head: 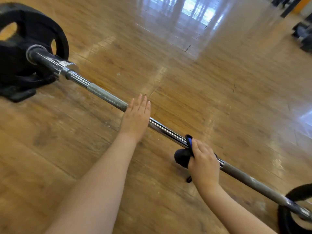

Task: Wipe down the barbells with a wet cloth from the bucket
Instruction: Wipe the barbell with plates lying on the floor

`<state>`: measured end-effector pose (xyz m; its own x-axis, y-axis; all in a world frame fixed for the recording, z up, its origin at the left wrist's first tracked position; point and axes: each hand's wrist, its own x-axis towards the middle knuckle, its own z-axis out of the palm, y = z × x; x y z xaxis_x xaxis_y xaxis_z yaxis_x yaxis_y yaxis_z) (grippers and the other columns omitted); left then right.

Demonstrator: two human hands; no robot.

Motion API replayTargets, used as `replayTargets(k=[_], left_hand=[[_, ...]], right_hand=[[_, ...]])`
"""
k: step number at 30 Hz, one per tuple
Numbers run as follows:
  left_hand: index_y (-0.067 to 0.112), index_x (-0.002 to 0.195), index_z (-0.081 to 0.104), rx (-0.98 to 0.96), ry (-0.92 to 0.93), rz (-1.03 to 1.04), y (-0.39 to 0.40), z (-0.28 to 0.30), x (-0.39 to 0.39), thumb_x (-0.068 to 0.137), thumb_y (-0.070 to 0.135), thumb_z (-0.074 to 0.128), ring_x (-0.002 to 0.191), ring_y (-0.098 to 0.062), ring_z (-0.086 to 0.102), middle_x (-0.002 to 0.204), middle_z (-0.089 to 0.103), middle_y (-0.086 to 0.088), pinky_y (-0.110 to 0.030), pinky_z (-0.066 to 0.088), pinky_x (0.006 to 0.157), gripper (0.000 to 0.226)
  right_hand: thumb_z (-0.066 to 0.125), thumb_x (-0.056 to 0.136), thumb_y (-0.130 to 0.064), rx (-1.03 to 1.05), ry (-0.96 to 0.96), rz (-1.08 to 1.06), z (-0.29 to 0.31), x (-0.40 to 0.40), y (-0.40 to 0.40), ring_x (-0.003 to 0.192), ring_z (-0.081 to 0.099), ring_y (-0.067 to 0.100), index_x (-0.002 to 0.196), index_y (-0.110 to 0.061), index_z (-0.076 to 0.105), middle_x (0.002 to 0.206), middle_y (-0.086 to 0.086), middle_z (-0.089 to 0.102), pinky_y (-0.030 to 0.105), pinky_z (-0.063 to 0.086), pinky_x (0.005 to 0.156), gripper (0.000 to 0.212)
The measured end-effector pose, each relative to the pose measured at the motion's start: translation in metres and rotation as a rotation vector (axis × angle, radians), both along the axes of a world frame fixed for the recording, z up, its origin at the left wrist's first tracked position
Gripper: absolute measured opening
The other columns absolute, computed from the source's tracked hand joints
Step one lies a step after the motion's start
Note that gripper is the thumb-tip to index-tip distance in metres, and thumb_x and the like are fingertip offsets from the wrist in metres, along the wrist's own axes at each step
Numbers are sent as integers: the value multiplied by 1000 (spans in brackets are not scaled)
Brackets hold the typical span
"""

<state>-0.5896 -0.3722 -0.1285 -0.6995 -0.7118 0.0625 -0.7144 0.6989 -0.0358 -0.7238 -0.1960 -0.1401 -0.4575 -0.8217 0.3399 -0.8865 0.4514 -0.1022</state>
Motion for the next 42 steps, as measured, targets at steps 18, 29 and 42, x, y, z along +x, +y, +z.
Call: replayTargets(k=[18, 29, 42], left_hand=[[5, 150, -1, 22, 3, 7, 1, -2, -1, 97, 5, 33, 146, -30, -7, 159, 1, -13, -41, 2, 119, 64], [8, 151, 3, 47, 18, 5, -2, -1, -3, 98, 8, 30, 146, -31, -5, 159, 5, -11, -43, 1, 118, 59], [10, 151, 4, 65, 31, -1, -1, 0, 0, 98, 11, 37, 146, -30, -4, 159, 6, -10, -42, 2, 119, 63]], right_hand=[[37, 72, -4, -12, 32, 134, -6, -2, -6, 97, 64, 30, 111, 3, 66, 108, 14, 67, 34, 44, 90, 49], [34, 68, -11, 2, 1, 32, -7, 33, -53, 84, 66, 30, 99, 3, 69, 89, 13, 70, 33, 50, 80, 49], [48, 62, 3, -51, 20, 112, -8, 10, -22, 97, 66, 30, 108, 3, 68, 108, 14, 69, 34, 49, 88, 50]])
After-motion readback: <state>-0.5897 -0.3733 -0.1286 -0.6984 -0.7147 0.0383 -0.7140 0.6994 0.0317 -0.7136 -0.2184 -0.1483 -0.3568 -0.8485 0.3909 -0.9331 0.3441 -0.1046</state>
